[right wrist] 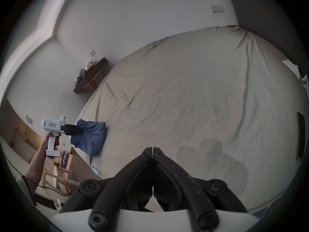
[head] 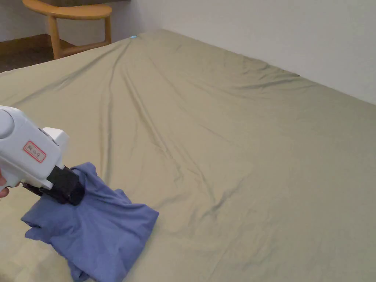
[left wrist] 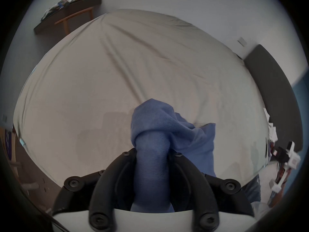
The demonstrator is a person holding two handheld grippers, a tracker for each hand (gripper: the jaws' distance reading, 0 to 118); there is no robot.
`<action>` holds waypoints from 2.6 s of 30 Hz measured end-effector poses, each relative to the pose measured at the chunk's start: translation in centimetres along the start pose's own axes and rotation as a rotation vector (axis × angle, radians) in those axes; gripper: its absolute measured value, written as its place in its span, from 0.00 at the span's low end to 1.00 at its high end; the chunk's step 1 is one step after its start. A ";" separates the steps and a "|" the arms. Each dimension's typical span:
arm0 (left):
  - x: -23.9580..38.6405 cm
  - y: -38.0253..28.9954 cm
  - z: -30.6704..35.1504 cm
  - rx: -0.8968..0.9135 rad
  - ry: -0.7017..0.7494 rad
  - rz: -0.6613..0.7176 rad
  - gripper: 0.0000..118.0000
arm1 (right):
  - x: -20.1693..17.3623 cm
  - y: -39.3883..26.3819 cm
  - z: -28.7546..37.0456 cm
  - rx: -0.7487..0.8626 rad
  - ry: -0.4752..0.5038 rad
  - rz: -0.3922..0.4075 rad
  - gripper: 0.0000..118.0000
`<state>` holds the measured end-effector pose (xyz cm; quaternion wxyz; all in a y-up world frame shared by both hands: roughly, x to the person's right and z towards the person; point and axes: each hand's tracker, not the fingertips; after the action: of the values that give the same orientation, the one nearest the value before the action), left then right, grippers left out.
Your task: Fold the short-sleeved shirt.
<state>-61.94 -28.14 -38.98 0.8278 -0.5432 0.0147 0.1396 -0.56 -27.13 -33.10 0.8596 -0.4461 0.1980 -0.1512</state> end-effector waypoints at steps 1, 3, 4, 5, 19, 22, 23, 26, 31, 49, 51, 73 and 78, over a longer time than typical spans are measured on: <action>-0.6 0.2 -0.3 0.000 0.006 0.027 0.27 | 0.0 0.1 -0.1 -0.002 -0.004 -0.001 0.01; -1.3 0.6 -0.9 -0.003 0.033 0.013 0.27 | 0.1 0.3 -0.3 -0.010 -0.012 -0.008 0.01; -1.4 0.8 -1.2 -0.004 0.057 -0.002 0.27 | 0.1 0.3 -0.4 -0.012 -0.021 -0.011 0.01; -1.4 0.9 -1.6 -0.007 0.081 -0.009 0.27 | 0.2 0.4 -0.6 -0.012 -0.034 -0.011 0.01; -2.0 -5.0 8.8 0.382 0.417 0.224 0.24 | 0.3 -0.5 1.2 0.043 0.031 0.010 0.01; 2.8 -7.9 12.9 0.502 0.334 0.143 0.16 | 0.3 -1.1 3.3 0.130 0.018 0.050 0.01; 4.5 -8.7 13.7 0.539 0.311 0.118 0.06 | 0.3 -1.3 4.1 0.155 0.010 0.066 0.01; 10.6 -11.4 15.5 0.760 0.276 0.088 0.04 | 0.4 -2.1 6.8 0.265 -0.064 0.126 0.01; 22.1 -16.2 15.3 0.980 0.188 -0.112 0.00 | 0.3 -4.3 12.3 0.520 -0.300 0.291 0.01; 36.5 -25.7 11.0 1.069 -0.025 -0.320 0.00 | 3.2 -10.6 19.2 0.787 -0.547 0.283 0.01; 36.8 -25.6 11.1 1.062 -0.024 -0.319 0.05 | 3.5 -10.6 19.4 0.789 -0.549 0.272 0.01; 37.6 -24.8 14.5 0.981 -0.064 -0.242 1.00 | 4.1 -9.3 18.9 0.729 -0.541 0.262 0.01; 37.2 -24.8 15.5 0.968 -0.187 -0.190 1.00 | 3.9 -9.3 18.8 0.734 -0.550 0.264 0.06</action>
<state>-22.05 -15.34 -16.95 0.9916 -0.0812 -0.0460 0.0891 11.05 -20.70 -16.38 0.9927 -0.1076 -0.0484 0.0229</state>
